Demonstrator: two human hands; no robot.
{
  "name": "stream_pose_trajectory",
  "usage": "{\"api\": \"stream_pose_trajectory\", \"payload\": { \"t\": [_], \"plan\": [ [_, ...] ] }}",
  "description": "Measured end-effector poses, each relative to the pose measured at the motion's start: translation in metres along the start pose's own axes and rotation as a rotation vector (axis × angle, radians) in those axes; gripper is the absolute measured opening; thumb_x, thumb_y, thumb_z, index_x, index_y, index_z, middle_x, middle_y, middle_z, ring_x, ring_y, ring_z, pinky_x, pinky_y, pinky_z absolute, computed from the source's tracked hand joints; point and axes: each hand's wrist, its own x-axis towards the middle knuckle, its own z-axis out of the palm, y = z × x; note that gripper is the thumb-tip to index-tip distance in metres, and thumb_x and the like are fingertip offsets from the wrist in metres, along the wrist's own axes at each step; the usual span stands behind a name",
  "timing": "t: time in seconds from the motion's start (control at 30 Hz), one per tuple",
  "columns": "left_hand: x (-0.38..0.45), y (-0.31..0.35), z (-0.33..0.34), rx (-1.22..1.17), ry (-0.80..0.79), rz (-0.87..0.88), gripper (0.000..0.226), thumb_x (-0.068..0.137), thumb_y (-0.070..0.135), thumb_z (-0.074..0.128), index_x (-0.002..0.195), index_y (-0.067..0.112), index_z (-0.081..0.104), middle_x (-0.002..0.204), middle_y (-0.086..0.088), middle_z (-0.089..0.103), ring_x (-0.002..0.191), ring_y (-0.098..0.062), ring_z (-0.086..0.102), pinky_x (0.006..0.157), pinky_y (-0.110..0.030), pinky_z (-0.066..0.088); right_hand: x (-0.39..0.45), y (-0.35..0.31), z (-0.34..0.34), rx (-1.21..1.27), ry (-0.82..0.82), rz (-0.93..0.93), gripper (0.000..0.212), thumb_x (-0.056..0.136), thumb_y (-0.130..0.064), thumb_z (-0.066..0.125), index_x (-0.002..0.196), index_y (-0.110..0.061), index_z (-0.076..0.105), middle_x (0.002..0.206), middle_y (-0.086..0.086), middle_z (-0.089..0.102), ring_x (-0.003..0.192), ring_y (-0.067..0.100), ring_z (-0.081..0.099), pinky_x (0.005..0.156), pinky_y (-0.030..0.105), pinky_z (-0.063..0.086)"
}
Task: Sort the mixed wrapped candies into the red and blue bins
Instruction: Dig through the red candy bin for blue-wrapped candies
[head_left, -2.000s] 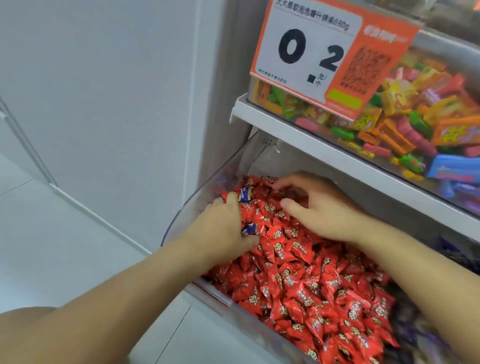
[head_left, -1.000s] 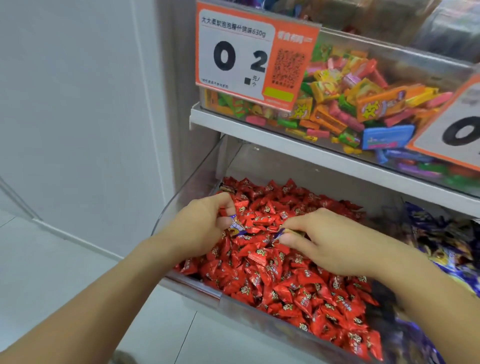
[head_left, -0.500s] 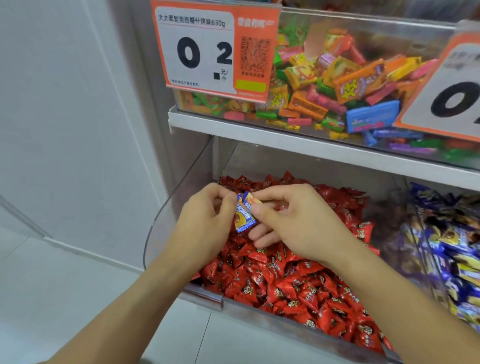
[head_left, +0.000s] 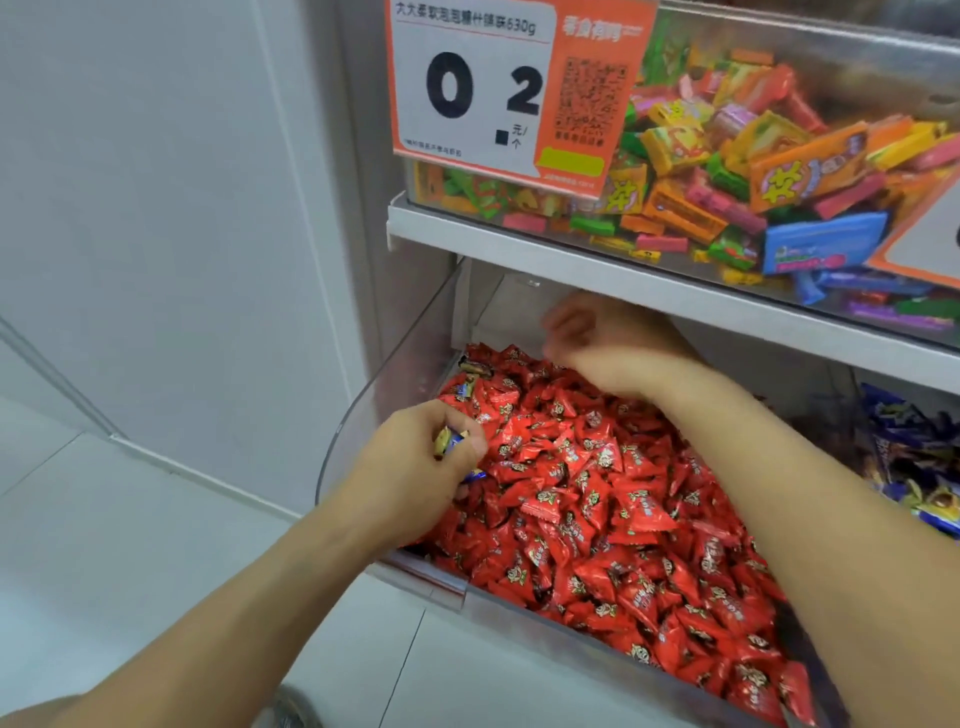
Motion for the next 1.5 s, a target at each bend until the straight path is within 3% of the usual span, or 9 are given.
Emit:
{"api": "stream_pose_trajectory", "payload": {
  "t": [0.13,0.47,0.7,0.9,1.03,1.17,1.3,1.43,1.5],
  "plan": [
    [-0.002,-0.004,-0.004,-0.039,-0.035,-0.064,0.004,0.094,0.026,0.063,0.094,0.023,0.062,0.070,0.006,0.064,0.054,-0.001,0.058,0.047,-0.012,0.042,0.052,-0.007,0.043,-0.172,-0.177,-0.191,0.059,0.078,-0.037,0.083,0.129,-0.016,0.063,0.127,0.002,0.065,0.116,0.020,0.061,0.102,0.035,0.049],
    [0.002,-0.008,-0.015,-0.039,-0.064,-0.085,0.002,0.093,0.026,0.065,0.092,0.025,0.065,0.078,-0.004,0.071,0.058,-0.006,0.058,0.059,-0.022,0.052,0.089,-0.021,0.082,-0.554,-0.142,-0.223,0.073,0.063,-0.072,0.078,0.112,-0.019,0.071,0.117,0.004,0.068,0.106,0.027,0.063,0.088,0.037,0.054],
    [0.004,-0.008,-0.017,0.015,-0.115,-0.063,0.003,0.093,0.029,0.064,0.093,0.027,0.064,0.081,0.004,0.068,0.068,-0.012,0.063,0.060,-0.022,0.049,0.091,-0.012,0.089,-0.490,-0.115,-0.243,0.065,0.066,-0.053,0.086,0.118,-0.020,0.065,0.119,0.005,0.065,0.106,0.028,0.061,0.086,0.036,0.052],
    [0.005,-0.008,-0.017,0.012,-0.108,-0.060,0.004,0.093,0.030,0.064,0.092,0.026,0.064,0.085,0.001,0.070,0.069,-0.019,0.065,0.068,-0.032,0.056,0.083,-0.003,0.080,-0.201,-0.090,-0.267,0.051,0.070,-0.037,0.088,0.114,-0.017,0.073,0.113,0.007,0.070,0.104,0.025,0.064,0.087,0.032,0.050],
    [0.007,-0.003,-0.013,-0.160,-0.053,-0.112,0.007,0.096,0.025,0.058,0.091,0.023,0.062,0.075,0.000,0.064,0.062,-0.013,0.059,0.055,-0.026,0.047,0.057,-0.010,0.059,-0.099,-0.012,-0.318,0.032,0.080,-0.037,0.081,0.107,-0.022,0.075,0.101,-0.003,0.071,0.094,0.015,0.064,0.077,0.028,0.046],
    [0.011,0.010,-0.007,-0.409,-0.017,-0.223,0.025,0.089,0.039,0.064,0.100,0.017,0.064,0.066,-0.005,0.064,0.058,-0.016,0.054,0.059,-0.030,0.041,-0.007,-0.021,0.040,0.033,-0.159,-0.395,0.018,0.095,-0.034,0.066,0.108,-0.022,0.072,0.099,-0.009,0.074,0.093,0.009,0.068,0.087,0.033,0.052],
    [0.003,0.021,0.009,-0.592,-0.204,-0.169,0.034,0.098,0.038,0.054,0.093,0.007,0.067,0.074,-0.010,0.061,0.064,-0.021,0.053,0.055,-0.031,0.037,-0.076,-0.025,0.036,0.075,-0.225,-0.344,0.019,0.104,-0.037,0.047,0.095,-0.031,0.062,0.085,-0.009,0.070,0.075,0.009,0.064,0.075,0.044,0.051],
    [-0.011,0.025,0.033,-0.504,-0.319,-0.019,0.029,0.101,0.027,0.052,0.111,0.001,0.061,0.083,-0.014,0.062,0.070,-0.019,0.056,0.057,-0.027,0.041,-0.126,-0.015,0.014,0.067,-0.196,-0.381,0.032,0.106,-0.020,0.042,0.101,-0.051,0.048,0.093,-0.034,0.061,0.082,-0.009,0.057,0.074,0.008,0.042],
    [-0.015,0.031,0.043,-0.470,-0.369,0.057,0.022,0.101,0.022,0.052,0.108,0.003,0.060,0.081,-0.017,0.063,0.067,-0.021,0.057,0.053,-0.025,0.041,-0.145,0.008,-0.002,0.212,-0.188,-0.245,0.030,0.105,-0.017,0.046,0.110,-0.045,0.058,0.074,-0.016,0.064,0.059,0.000,0.053,0.060,0.014,0.042]
  ]
}}
